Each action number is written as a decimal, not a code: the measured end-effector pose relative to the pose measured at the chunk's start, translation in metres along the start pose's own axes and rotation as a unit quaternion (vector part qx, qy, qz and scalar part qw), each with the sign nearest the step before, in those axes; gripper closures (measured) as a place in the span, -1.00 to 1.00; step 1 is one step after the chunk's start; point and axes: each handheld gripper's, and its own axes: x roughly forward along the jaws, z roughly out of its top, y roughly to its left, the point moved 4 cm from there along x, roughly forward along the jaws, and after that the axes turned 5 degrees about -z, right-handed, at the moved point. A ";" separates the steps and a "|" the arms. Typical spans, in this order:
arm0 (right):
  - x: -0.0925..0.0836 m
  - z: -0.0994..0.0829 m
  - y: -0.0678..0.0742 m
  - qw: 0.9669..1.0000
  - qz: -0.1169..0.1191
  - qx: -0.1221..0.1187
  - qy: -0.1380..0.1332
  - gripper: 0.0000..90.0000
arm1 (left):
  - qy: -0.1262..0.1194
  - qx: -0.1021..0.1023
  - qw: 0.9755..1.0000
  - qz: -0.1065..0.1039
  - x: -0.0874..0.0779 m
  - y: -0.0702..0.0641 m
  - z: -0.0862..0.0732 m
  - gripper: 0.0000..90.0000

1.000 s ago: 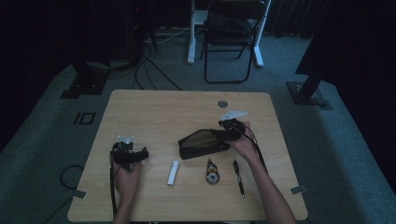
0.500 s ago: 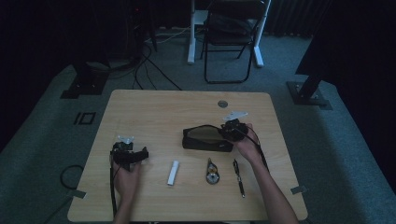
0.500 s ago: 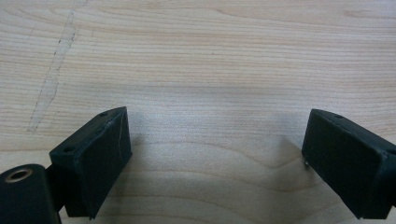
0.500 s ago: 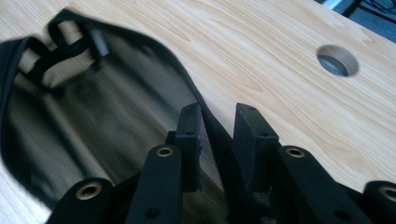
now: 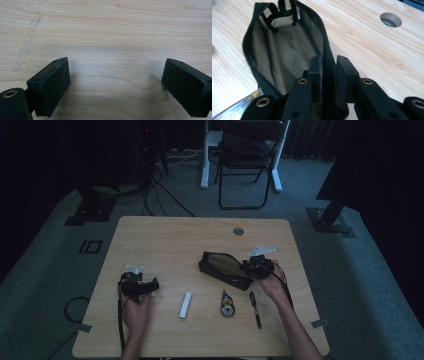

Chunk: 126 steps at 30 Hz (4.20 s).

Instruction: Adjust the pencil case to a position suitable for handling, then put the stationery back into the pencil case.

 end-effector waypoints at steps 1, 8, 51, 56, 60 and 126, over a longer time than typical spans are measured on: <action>-0.001 -0.001 0.001 1.000 0.000 -0.003 -0.001 0.71 | 0.000 0.000 1.000 0.000 0.000 0.000 0.000 -0.82; -0.004 -0.003 0.011 1.000 0.012 -0.023 -0.006 0.75 | 0.000 0.000 1.000 0.000 0.000 0.000 0.000 -0.82; -0.064 -0.021 0.024 0.997 -0.017 0.015 -0.072 0.01 | 0.000 0.000 1.000 0.000 0.000 -0.001 0.000 -0.82; -0.066 -0.025 0.028 0.997 -0.019 0.010 -0.067 0.02 | 0.000 0.000 1.000 0.000 0.000 -0.001 0.000 -0.82; -0.068 -0.029 0.031 0.997 -0.027 0.009 -0.068 0.06 | 0.000 0.000 1.000 0.000 0.000 -0.001 0.000 -0.82; -0.067 -0.107 0.055 0.999 -0.029 0.031 0.002 0.47 | 0.000 0.000 1.000 0.000 0.000 -0.001 0.000 -0.82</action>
